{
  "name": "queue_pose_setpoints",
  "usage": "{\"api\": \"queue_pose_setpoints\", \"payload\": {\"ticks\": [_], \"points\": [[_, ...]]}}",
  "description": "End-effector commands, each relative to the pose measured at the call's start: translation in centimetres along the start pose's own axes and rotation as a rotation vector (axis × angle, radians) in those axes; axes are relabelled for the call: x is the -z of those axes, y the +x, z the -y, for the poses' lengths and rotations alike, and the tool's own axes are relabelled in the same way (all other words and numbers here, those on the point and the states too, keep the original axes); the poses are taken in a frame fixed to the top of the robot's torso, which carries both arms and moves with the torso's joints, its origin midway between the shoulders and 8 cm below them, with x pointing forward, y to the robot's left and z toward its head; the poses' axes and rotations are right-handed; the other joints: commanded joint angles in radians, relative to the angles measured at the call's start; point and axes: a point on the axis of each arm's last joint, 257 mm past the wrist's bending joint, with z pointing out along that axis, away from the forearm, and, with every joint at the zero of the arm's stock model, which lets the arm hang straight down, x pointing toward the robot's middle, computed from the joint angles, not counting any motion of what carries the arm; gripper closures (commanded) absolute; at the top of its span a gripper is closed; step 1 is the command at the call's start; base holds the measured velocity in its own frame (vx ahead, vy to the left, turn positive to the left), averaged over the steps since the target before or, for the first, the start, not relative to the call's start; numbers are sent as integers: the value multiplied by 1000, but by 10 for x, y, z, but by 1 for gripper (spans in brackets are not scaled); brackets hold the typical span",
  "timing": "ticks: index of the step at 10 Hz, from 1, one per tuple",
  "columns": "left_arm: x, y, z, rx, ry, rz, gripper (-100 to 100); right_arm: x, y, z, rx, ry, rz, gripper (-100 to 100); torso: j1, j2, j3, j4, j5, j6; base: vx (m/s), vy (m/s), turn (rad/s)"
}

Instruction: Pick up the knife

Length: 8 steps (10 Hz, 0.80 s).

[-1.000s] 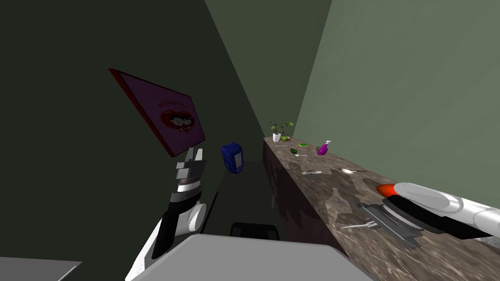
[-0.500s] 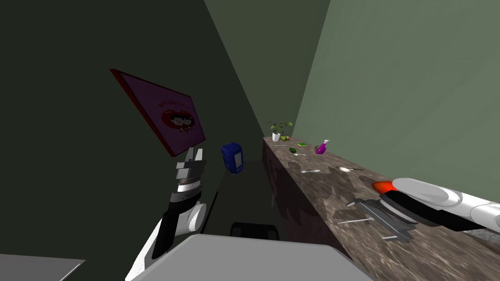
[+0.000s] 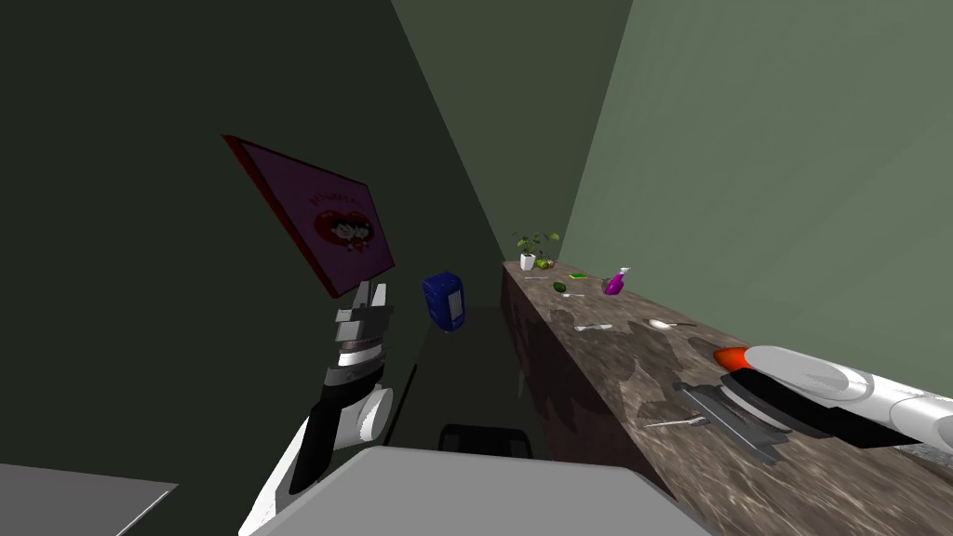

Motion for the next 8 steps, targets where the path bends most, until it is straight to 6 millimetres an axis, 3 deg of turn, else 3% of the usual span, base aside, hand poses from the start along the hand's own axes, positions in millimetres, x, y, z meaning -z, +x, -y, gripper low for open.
{"api": "queue_pose_setpoints", "payload": {"ticks": [1,3,4,5,6,7,8], "points": [[0,0,0,0,0,0,0,0,0,0,0,0,0,100,0,0,0,0,0,0,0,0,0],[0,0,0,0,0,0,0,1,0,5,-1,13,-1,100,0,-3,-3,-3,1,-1,0,0,-5],[0,0,0,0,0,0,0,1,0,5,-1,12,-1,0,0,-3,-3,-3,1,0,0,0,0],[0,0,0,0,0,0,0,15,12,4,7,8,-37,-100,0,-3,-3,-3,1,0,7,-14,-29],[0,0,0,0,0,0,0,9,7,5,3,10,-21,-100,0,-4,-4,-3,1,0,5,-10,-7],[0,0,0,0,0,0,0,10,8,5,4,10,-23,0,0,-4,-4,-4,0,-1,0,0,0],[0,0,0,0,0,0,0,5,1,16,8,11,-19,-100,0,-4,-4,-4,0,-1,-25,-21,-61]]}}
